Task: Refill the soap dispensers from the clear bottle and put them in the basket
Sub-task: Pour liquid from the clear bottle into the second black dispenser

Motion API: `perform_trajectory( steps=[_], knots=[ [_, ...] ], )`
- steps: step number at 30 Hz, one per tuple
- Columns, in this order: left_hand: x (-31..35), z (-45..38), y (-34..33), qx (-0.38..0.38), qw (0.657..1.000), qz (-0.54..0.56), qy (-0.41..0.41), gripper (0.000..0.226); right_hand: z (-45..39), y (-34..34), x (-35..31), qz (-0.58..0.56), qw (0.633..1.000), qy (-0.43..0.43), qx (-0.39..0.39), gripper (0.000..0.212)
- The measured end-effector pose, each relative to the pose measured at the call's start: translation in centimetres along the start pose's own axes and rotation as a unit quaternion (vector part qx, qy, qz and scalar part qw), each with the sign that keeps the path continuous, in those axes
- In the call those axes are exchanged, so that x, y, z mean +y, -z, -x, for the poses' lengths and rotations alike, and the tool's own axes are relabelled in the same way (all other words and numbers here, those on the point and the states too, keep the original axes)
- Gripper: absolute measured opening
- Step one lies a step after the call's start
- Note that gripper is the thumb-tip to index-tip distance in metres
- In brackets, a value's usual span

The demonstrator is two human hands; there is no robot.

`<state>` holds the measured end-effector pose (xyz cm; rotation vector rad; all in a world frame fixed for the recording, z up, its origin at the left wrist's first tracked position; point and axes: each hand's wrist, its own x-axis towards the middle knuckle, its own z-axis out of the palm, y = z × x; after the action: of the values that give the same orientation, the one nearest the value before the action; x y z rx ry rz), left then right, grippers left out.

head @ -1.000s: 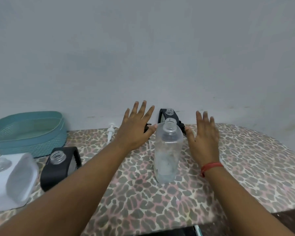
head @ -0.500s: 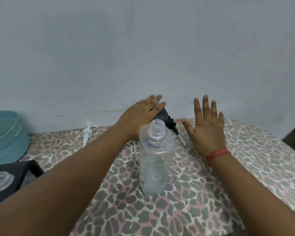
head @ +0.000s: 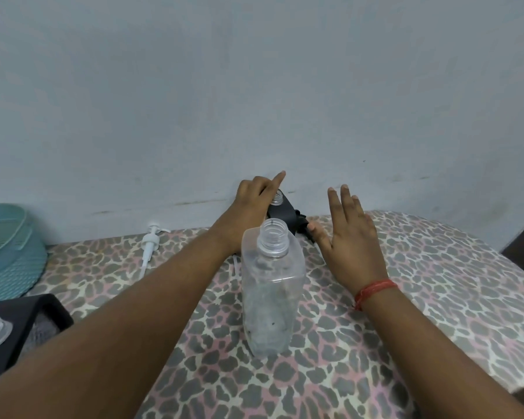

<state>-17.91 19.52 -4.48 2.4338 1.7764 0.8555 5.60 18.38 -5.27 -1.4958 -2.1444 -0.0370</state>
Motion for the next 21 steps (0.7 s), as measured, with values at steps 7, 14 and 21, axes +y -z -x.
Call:
perform_trajectory(
  steps=[7, 14, 21],
  knots=[
    [0.1, 0.1, 0.3, 0.057, 0.998, 0.012, -0.005, 0.103, 0.1, 0.4, -0.3, -0.013, 1.000, 0.005, -0.002, 0.077],
    [1.3, 2.0, 4.9, 0.133, 0.989, 0.064, -0.002, 0.113, 0.2, 2.0, -0.3, 0.045, 0.999, 0.013, 0.004, 0.077],
    [3.4, 8.3, 10.8, 0.146, 0.987, 0.046, 0.040, 0.115, 2.2, 6.1, -2.4, 0.017, 1.000, 0.017, 0.014, 0.079]
  ],
)
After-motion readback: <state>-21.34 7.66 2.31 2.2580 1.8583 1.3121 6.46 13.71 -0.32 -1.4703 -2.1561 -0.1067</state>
